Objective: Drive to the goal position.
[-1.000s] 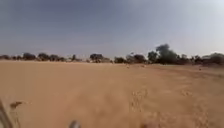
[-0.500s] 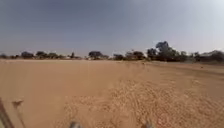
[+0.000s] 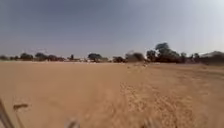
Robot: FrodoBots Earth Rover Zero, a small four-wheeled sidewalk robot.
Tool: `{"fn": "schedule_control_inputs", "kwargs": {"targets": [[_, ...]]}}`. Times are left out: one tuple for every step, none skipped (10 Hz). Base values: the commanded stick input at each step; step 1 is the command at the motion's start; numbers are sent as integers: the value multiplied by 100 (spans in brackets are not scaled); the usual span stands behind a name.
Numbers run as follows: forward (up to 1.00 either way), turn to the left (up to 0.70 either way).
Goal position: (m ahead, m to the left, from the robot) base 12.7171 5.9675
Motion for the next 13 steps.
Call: {"fn": "schedule_control_inputs", "kwargs": {"targets": [[100, 0], [100, 0], [100, 0], [100, 0], [100, 0], [100, 0], [100, 0], [100, 0], [100, 0], [100, 0], [100, 0], [100, 0], [100, 0]]}}
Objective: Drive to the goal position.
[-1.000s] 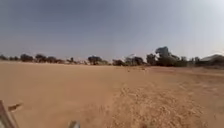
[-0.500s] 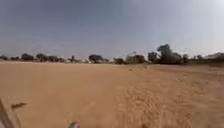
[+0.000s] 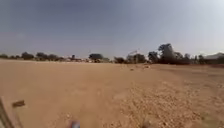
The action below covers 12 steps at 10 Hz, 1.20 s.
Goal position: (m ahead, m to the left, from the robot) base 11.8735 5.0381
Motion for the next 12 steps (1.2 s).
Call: {"fn": "schedule_control_inputs", "kwargs": {"targets": [[100, 0], [100, 0], [100, 0], [100, 0], [100, 0], [100, 0], [100, 0], [100, -5], [100, -13], [100, 0], [100, 0], [100, 0]]}}
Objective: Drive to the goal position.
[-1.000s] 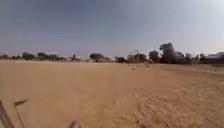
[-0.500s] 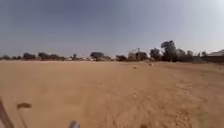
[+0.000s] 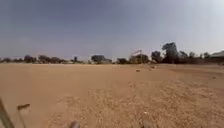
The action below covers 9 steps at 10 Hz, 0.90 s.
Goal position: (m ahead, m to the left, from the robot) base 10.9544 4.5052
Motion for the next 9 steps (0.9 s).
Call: {"fn": "schedule_control_inputs", "kwargs": {"targets": [[100, 0], [100, 0], [100, 0], [100, 0], [100, 0], [100, 0], [100, 0], [100, 0], [100, 0]]}}
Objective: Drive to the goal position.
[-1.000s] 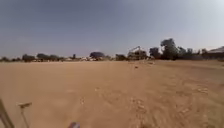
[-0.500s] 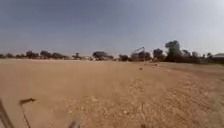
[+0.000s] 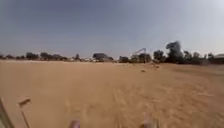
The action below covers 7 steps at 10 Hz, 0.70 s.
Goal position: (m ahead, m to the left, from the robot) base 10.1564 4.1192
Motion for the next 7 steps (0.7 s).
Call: {"fn": "schedule_control_inputs", "kwargs": {"targets": [[100, 0], [100, 0], [100, 0], [100, 0], [100, 0], [100, 0], [100, 0]]}}
